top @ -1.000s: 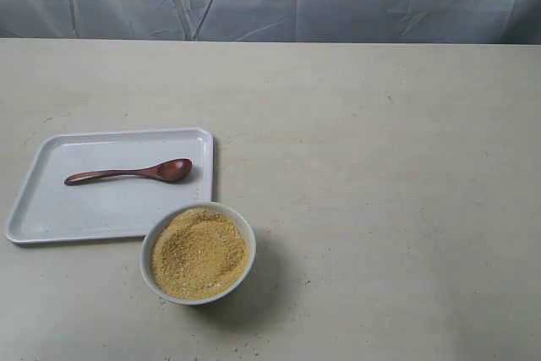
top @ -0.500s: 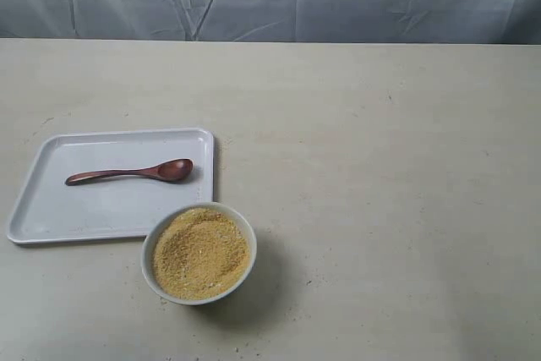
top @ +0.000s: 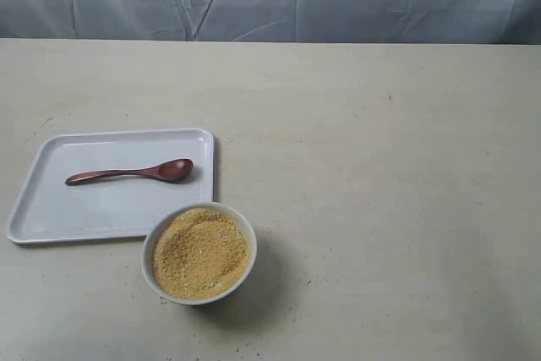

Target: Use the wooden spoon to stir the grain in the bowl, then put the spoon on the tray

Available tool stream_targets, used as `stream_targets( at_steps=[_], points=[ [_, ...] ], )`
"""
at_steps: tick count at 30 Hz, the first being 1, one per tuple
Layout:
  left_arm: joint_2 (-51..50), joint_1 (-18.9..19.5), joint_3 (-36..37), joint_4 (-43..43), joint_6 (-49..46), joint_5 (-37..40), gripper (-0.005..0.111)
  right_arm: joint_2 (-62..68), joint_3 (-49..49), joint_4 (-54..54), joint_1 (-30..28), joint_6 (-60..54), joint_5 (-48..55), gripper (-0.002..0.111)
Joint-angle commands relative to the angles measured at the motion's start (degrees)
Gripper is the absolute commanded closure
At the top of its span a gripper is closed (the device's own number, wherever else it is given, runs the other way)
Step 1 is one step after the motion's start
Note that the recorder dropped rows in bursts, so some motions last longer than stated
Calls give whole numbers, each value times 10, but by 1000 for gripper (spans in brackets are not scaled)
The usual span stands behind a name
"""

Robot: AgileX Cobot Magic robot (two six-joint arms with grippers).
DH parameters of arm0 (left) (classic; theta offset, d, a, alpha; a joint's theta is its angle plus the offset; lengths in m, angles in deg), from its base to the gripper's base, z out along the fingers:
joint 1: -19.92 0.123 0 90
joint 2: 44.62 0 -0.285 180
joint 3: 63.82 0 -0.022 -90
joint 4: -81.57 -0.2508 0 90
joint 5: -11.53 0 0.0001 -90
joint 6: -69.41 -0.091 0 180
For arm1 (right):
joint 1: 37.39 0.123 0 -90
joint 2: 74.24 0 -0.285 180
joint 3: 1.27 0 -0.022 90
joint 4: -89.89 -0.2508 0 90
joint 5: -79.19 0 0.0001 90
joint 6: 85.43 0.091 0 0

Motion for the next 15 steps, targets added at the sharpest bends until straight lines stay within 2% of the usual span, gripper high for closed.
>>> stream_targets(
  at_steps=[1, 6, 11, 15],
  points=[
    [3, 0, 3, 2, 2, -3, 106, -5, -10, -2, -2, 0, -17, 109],
    [3, 0, 3, 2, 2, -3, 106, -41, -32, -4, -2, -17, -48, 109],
    [3, 0, 3, 2, 2, -3, 106, -80, -58, -14, -2, -138, -46, 109],
    [3, 0, 3, 2, 2, -3, 106, -85, -71, -40, -2, -151, -46, 109]
  ],
)
